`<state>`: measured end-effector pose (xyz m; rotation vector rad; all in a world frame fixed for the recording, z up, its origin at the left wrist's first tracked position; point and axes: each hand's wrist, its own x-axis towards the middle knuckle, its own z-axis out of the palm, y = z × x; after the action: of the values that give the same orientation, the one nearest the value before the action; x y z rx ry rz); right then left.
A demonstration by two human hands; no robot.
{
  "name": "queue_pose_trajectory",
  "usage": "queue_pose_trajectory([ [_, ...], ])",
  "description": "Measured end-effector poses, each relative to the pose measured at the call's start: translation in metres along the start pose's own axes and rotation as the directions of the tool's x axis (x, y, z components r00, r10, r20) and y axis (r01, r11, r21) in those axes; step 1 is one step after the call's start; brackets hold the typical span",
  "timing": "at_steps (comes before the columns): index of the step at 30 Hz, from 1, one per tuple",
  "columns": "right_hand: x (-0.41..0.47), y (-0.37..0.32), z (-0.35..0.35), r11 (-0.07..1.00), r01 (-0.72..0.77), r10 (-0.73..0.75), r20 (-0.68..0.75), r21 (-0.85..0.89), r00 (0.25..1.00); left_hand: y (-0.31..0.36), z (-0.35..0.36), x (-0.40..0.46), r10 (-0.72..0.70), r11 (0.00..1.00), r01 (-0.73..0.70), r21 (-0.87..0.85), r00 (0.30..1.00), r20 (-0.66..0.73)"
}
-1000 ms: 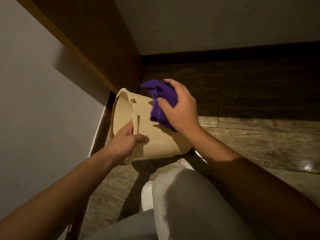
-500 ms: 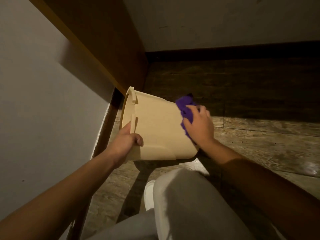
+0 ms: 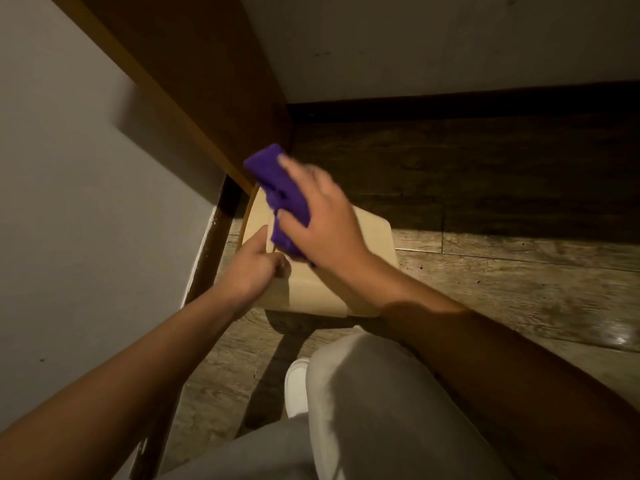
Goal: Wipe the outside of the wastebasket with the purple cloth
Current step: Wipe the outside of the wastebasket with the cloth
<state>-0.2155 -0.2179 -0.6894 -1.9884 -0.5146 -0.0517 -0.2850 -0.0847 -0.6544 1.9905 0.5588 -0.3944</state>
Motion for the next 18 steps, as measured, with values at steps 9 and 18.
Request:
queue_pose_trajectory([
  [9,-0.039,0.124,-0.012,0.82,-0.394,0.435,0.002,-0.415,0.901,-0.005,-0.021,-0.01,-0.084,0.993,0.083,-0.086,0.996,-0.013],
  [18,-0.027,0.112,-0.064,0.849,-0.526,0.511,-0.177,-0.053,0.841,0.01,-0.02,-0.016,0.032,0.992,-0.051,0.117,0.987,0.158],
])
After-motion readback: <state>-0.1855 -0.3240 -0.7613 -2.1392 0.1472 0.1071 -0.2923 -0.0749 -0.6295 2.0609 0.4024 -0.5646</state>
